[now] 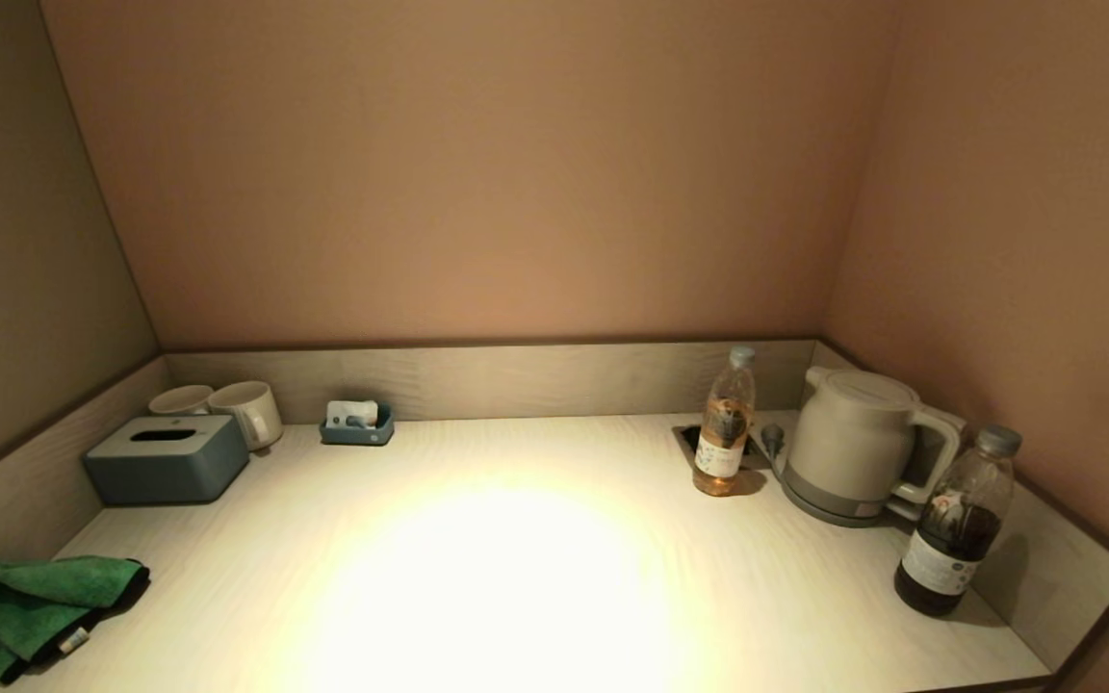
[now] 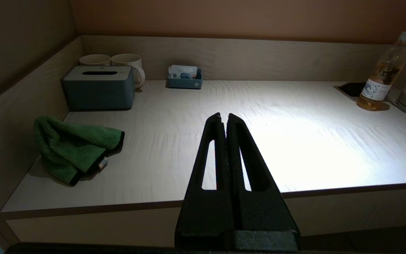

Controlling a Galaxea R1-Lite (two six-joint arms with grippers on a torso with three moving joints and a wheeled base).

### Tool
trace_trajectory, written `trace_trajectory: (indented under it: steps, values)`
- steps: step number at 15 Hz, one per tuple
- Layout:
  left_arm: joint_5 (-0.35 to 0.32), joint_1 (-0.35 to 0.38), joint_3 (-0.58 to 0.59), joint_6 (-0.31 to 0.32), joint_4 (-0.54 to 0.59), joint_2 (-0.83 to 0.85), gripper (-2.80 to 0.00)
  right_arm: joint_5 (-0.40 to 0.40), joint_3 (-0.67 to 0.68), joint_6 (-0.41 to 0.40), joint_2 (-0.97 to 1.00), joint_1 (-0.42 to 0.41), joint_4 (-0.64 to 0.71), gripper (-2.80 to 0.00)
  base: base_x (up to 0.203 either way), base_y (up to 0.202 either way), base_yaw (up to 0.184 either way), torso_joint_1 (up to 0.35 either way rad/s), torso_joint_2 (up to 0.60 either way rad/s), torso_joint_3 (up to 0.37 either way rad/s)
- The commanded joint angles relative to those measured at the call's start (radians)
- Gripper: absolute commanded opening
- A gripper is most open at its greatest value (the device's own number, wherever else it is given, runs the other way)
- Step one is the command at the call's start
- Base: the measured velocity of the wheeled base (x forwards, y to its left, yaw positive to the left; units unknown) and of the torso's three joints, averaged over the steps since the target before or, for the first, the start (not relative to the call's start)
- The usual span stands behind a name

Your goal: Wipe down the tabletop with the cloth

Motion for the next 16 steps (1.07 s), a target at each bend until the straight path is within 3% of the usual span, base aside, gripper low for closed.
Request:
trace_trajectory:
  steps: [1, 4, 6, 9, 16]
  values:
    - [0.0, 0.0, 0.019, 0.013, -0.002, -0.059, -2.8, 0.0, 0.0, 0.0, 0.001, 0.0, 0.0, -2.8, 0.0, 0.0, 0.0, 0.0, 0.0, 0.0]
    - [0.057, 0.0, 0.129, 0.123, -0.158, -0.074, -2.8, 0.0, 0.0, 0.0, 0.001, 0.0, 0.0, -2.8, 0.0, 0.0, 0.0, 0.0, 0.0, 0.0]
    - [0.068, 0.0, 0.154, 0.133, -0.212, -0.075, -2.8, 0.0, 0.0, 0.0, 0.001, 0.0, 0.0, -2.8, 0.0, 0.0, 0.0, 0.0, 0.0, 0.0]
    - [0.071, 0.0, 0.228, 0.182, -0.223, -0.073, -2.8, 0.0, 0.0, 0.0, 0.001, 0.0, 0.0, -2.8, 0.0, 0.0, 0.0, 0.0, 0.0, 0.0]
    - [0.1, 0.0, 0.285, 0.181, -0.202, -0.073, -2.8, 0.0, 0.0, 0.0, 0.001, 0.0, 0.0, -2.8, 0.0, 0.0, 0.0, 0.0, 0.0, 0.0]
